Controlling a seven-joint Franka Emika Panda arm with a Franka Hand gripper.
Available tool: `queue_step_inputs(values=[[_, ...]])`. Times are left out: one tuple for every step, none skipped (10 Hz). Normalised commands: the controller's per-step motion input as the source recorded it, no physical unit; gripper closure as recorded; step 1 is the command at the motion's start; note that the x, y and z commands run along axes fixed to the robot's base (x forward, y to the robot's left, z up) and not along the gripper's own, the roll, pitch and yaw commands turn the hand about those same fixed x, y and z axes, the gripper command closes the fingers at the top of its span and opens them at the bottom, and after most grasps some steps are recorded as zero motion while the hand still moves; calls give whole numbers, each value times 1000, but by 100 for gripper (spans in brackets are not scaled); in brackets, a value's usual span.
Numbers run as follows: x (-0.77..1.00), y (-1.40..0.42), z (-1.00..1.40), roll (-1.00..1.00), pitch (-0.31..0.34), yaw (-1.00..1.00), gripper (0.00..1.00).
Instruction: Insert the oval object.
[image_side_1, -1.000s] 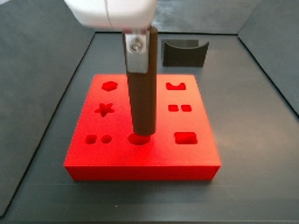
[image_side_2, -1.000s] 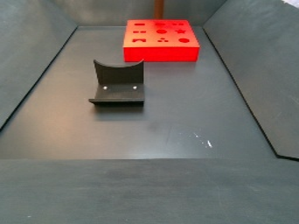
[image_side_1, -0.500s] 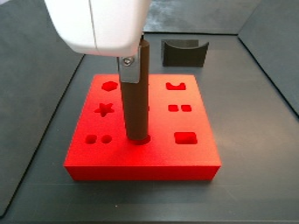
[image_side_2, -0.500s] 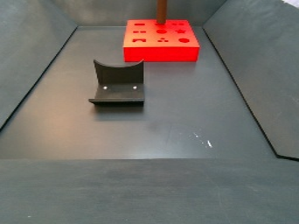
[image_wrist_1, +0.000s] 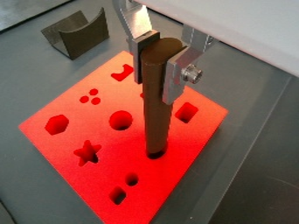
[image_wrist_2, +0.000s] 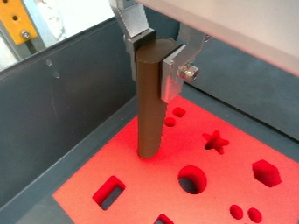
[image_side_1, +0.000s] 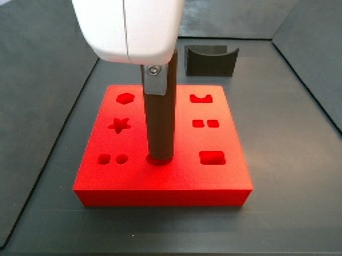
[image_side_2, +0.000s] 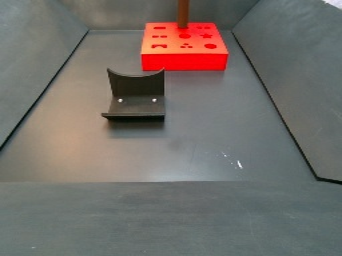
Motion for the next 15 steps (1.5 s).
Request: queue_step_inputs(values=[[0, -154, -77, 67, 0, 6, 100], [69, -60, -117, 91, 0, 97, 100], [103, 0, -171, 51, 0, 126, 100], [114, 6, -180, 59, 0, 149, 100], [0, 0, -131, 27, 0, 74, 100], [0, -83, -143, 46, 0, 66, 100], [0, -194, -123, 103, 0, 97, 100], [0, -163, -126, 114, 0, 89, 100], [0, 0, -197, 86, 0, 97, 100], [0, 0, -257, 64, 0, 97, 100], [0, 0, -66, 20, 0, 0, 100], [0, 0, -314, 114, 0, 0, 100], [20, 0, -449, 161, 0, 0, 100], [20, -37, -543, 191, 0, 0, 100], [0, -77, -660, 183, -70, 0, 100]])
